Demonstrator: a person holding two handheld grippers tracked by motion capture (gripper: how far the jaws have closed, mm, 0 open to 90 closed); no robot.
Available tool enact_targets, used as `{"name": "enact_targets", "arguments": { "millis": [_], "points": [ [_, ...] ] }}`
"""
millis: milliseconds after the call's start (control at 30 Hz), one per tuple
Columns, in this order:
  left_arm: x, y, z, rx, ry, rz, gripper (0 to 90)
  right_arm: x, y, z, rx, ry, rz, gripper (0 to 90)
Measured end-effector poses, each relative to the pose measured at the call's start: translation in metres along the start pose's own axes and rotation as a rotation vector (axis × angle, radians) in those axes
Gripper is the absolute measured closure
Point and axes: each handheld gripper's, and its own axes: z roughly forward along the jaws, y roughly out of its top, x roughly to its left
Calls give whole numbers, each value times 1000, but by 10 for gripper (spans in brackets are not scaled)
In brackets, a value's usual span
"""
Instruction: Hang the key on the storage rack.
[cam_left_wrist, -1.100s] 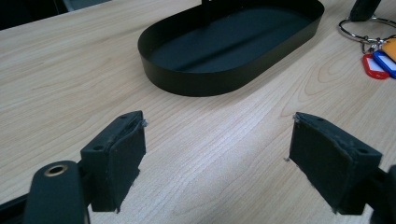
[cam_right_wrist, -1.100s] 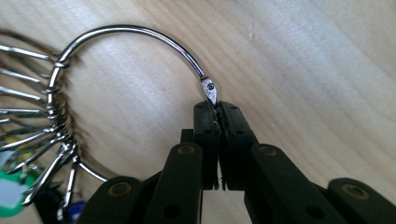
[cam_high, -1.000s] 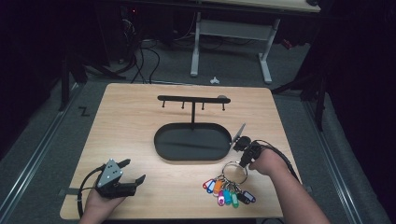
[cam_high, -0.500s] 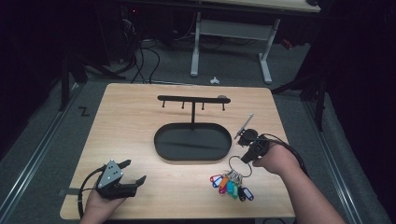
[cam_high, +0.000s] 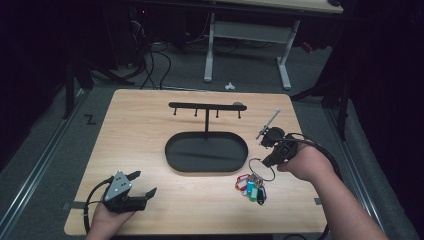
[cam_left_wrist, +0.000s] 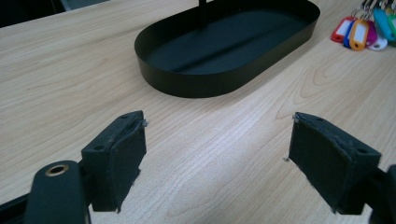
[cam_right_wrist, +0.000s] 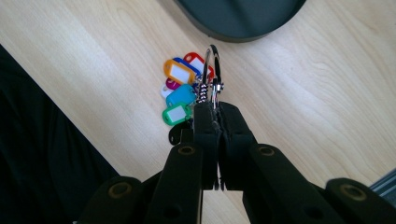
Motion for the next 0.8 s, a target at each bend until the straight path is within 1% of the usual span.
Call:
{"name": "enact_targets", "arguments": {
  "millis": [67,133,167,200,267,400,433,467,500,533,667,700,800],
  "points": [
    [0,1,0,3,-7,2,193,1,1,-6,-6,4,8,875],
    [1,1,1,-10,-4,-11,193,2,4,-12,-9,5,8,875],
    [1,1,1,-7,-5,-11,194,1,5,-15,-6,1,-1,875],
    [1,1,1,-11,-2,-9,194,2,6,-19,-3,-6,2,875],
    [0,1,1,3,-5,0,194,1,8,-24,0,-10,5,875],
    [1,1,0,-10,-1,-6,195,1,11,-32,-7,-21,1,875],
    [2,1,1,2,-2,-2,195,1,12,-34,-14,-18,3,875],
    [1,1,2,3,0,2,195,0,14,-35,-15,-22,-3,875],
    [1,1,3,11,-4,7,195,0,15,-36,-9,-25,2,875],
    [1,0,3,10,-3,9,195,-2,16,-36,-5,-22,-2,875],
    [3,0,2,6,2,0,195,-4,24,-38,6,-37,-4,875],
    [3,0,2,7,1,1,195,-5,27,-40,1,-35,-2,875],
    [4,-1,0,5,2,-5,195,-7,34,-45,-12,-49,0,875]
  ]
}}
